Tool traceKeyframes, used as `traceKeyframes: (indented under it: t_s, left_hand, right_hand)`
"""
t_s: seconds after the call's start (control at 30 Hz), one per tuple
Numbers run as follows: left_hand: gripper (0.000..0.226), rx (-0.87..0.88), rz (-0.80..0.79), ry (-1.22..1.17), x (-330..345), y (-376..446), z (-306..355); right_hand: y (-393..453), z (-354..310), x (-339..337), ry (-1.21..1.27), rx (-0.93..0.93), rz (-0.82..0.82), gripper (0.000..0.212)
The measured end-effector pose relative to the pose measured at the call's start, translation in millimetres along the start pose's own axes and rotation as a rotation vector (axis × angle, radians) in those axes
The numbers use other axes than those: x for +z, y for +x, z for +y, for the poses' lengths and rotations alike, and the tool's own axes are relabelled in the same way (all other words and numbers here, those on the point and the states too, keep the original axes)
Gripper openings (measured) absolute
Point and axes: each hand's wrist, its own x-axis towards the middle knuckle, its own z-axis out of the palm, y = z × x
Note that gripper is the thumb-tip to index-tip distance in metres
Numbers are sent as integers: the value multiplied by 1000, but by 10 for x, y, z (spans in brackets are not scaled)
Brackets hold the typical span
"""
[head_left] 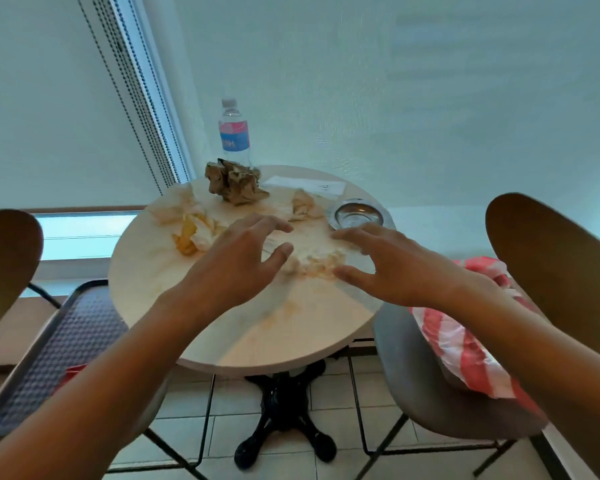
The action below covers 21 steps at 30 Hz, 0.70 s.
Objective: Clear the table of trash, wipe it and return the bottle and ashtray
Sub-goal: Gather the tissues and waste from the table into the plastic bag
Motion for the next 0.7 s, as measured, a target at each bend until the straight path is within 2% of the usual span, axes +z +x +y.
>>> traceKeyframes:
  t_s: [0.17, 0.37, 0.53, 0.7]
  left_hand:
    - [29, 74, -52, 32, -62, -58, -410]
    - [25, 190, -112, 43, 30, -40, -500]
    - [24, 201, -94, -17, 40, 18, -557]
    - [25, 179, -13, 20, -94, 49, -704]
  right_hand:
    - [233, -298, 291, -21, 105, -7, 61]
    - [371, -505, 480, -34, 161, 68, 60]
    - [439, -627, 535, -69, 153, 92, 61]
    - [494, -689, 550, -116, 86, 64, 44]
